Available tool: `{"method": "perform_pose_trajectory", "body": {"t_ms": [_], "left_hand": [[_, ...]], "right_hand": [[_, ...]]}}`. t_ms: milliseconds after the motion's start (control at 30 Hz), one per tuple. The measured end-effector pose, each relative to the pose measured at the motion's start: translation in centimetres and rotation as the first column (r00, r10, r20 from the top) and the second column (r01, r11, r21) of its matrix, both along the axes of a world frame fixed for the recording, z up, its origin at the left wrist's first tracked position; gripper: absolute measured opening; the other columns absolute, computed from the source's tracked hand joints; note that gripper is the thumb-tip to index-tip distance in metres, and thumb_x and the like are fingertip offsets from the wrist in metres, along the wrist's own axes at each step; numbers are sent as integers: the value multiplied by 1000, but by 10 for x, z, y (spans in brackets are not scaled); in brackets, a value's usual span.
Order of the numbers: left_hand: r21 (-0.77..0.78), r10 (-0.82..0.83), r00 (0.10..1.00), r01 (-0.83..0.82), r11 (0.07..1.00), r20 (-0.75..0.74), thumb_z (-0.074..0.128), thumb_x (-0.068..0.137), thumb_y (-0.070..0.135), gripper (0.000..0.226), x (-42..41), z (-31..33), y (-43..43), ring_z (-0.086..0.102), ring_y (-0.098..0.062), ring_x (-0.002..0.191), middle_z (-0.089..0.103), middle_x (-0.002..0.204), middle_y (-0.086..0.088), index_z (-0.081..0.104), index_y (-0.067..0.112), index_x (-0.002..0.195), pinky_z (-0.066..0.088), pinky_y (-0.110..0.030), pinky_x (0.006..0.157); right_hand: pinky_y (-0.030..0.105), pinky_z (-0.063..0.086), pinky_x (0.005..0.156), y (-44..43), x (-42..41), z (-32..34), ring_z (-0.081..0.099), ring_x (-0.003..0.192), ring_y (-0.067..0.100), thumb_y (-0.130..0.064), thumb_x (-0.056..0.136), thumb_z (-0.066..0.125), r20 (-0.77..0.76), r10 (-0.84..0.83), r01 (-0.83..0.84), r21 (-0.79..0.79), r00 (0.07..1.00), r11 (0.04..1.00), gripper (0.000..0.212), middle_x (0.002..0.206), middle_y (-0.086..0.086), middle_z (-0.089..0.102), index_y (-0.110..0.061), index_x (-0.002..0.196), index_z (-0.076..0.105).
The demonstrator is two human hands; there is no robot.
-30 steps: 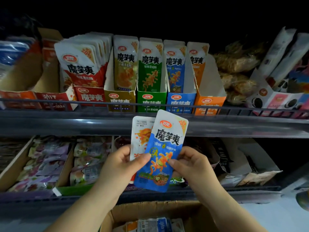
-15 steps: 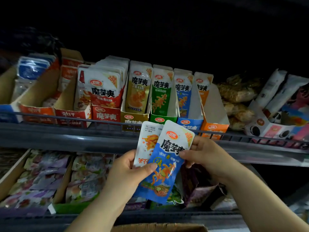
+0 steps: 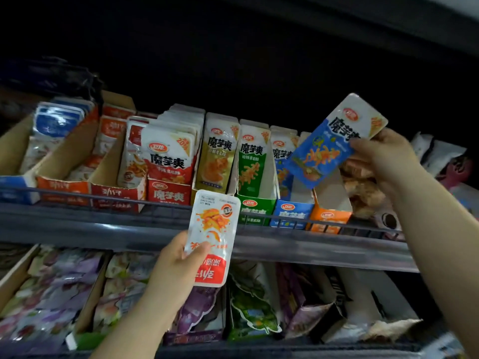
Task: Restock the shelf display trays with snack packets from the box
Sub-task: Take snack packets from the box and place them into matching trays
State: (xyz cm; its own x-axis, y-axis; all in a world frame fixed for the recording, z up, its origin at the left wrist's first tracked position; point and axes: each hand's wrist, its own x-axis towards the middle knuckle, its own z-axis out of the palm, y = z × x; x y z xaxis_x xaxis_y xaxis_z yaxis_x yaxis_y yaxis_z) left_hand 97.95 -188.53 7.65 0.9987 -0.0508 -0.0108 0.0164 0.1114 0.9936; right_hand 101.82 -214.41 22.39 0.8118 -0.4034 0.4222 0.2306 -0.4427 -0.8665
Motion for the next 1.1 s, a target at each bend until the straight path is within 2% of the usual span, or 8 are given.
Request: {"method": "perform_pose_trajectory", "body": {"t_ms": [67,133,400,500,600,700,800,1100], "left_hand": [[14,-4,1000,4,1000,-2,51,90,18,14,1,-1,-1,63,-12,77,64,89,5,51,31,85,45,-23,58],[55,-10,1000,8,998,25,50,91,18,16,2,-3,-2,62,-10,77,63,89,7,48,33,84,45,-22,59],[106,-44,998,39,994,48,50,90,20,16,7,-7,-5,63,-6,73,64,87,10,48,35,83,47,-14,53],[116,-45,998,39,993,50,50,90,22,16,9,-7,-5,62,-5,71,62,85,13,47,35,83,47,-12,50],[87,-52,998,49,995,37,51,89,21,13,12,-8,-2,64,-11,78,65,88,8,49,34,85,48,-21,60],[90,-42,998,39,995,35,52,88,21,12,15,-8,0,64,-11,75,65,87,9,51,33,88,48,-17,54],[90,-36,999,32,995,41,53,87,20,14,16,-9,1,64,-6,66,66,82,10,52,34,85,46,-11,46],[60,-5,1000,4,998,24,53,87,15,12,21,-10,5,66,-12,75,68,90,2,56,26,90,50,-15,48]], "right_hand": [[25,53,80,0,12,-3,62,100,21,1,88,51,34,-90,91,-9,995,996,27,113,16,60,3,115,53],[37,48,92,3,21,-6,56,111,30,1,87,53,25,-129,130,-45,991,991,32,120,20,57,5,119,51],[26,42,81,17,49,-24,55,112,31,0,86,56,-164,-80,61,-113,983,992,28,121,19,59,5,114,57],[20,47,76,22,54,-33,56,100,26,-5,87,57,-235,-47,20,-117,971,993,10,102,14,64,-8,77,60],[46,46,94,11,69,-42,55,106,36,-20,81,66,-241,-119,70,-200,963,977,25,111,22,61,-30,62,53],[49,44,96,1,83,-46,49,113,38,-24,78,70,-239,-184,128,-232,953,964,8,121,19,55,-26,85,66],[46,45,96,7,82,-40,52,112,35,-17,82,66,-273,-162,105,-212,948,972,27,124,17,55,-14,108,64],[50,48,92,8,91,-53,60,101,37,-7,82,62,-209,-74,45,-139,975,989,11,107,19,65,-16,83,67]]}}
